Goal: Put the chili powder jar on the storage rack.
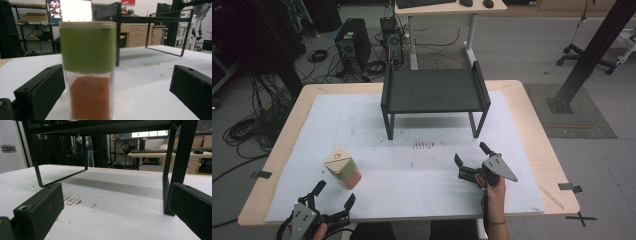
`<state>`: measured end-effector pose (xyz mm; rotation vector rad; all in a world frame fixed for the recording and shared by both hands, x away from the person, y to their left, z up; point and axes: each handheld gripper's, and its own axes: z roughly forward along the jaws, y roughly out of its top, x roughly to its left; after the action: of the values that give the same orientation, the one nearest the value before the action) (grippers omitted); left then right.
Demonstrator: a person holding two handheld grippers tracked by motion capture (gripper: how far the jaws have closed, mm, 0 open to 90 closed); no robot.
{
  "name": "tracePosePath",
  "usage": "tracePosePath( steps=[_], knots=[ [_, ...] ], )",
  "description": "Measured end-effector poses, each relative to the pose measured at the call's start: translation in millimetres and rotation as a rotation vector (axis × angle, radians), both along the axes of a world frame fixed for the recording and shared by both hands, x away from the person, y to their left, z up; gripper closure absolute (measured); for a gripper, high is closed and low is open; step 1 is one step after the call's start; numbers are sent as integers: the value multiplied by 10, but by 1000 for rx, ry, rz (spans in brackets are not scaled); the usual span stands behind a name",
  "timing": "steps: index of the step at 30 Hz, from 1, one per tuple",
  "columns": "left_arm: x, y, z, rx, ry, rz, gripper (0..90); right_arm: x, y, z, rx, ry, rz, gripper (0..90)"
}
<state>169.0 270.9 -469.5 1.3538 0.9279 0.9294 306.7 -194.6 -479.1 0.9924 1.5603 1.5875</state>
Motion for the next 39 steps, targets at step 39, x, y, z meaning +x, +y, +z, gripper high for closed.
tracePosePath(
  steps=[39],
  knots=[
    [370,300,-107,-6,-25,-108,5,2,7,1,-7,3,-13,0]
  ],
)
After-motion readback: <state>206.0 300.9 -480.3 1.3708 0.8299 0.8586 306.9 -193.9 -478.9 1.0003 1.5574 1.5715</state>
